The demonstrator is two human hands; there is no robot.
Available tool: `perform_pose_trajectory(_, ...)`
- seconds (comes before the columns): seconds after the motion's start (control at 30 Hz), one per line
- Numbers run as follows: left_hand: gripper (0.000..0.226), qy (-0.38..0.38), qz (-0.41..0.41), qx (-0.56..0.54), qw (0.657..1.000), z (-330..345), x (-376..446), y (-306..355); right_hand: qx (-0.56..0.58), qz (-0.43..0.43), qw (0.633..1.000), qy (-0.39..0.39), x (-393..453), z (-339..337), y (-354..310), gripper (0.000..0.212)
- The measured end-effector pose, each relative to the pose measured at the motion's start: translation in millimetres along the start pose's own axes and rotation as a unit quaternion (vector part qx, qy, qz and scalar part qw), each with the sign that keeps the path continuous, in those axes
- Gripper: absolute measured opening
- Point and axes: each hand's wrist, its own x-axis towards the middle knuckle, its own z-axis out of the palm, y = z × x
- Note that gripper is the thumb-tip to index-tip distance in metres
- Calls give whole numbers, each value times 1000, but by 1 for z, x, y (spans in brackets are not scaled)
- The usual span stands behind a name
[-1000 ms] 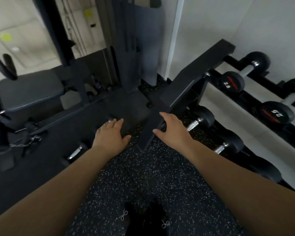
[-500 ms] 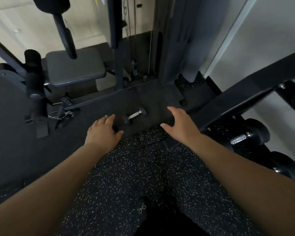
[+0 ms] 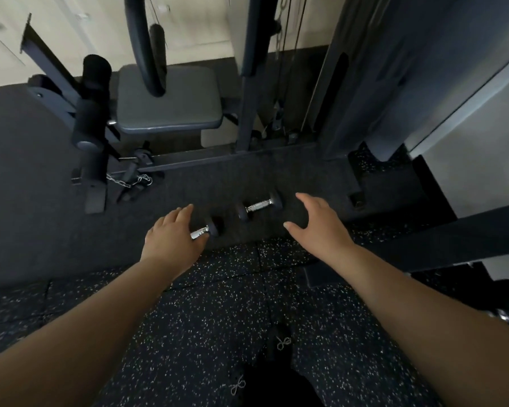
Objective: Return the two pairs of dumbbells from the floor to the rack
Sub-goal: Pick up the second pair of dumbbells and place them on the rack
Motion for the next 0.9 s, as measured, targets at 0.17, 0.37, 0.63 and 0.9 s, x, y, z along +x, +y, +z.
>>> perform_pose_trajectory(0.17,73,-10,-2,-6,1000,26,39,-9,1,-1,1000,-4,44,23,17,69)
perform_pose_trajectory(0.37,72,-41,7,-1,999,63,87,-37,-7,9,1000,-3,92,61,30,71)
perform_pose_trajectory(0.63,64,-29,51,23,998,106,152,-72,-1,12,1000,-1,156,120,53,69)
perform_pose_trajectory(0.9,70,-44,13,15,999,235,235,-92,-3,-19,999,-41,243,220,126,68)
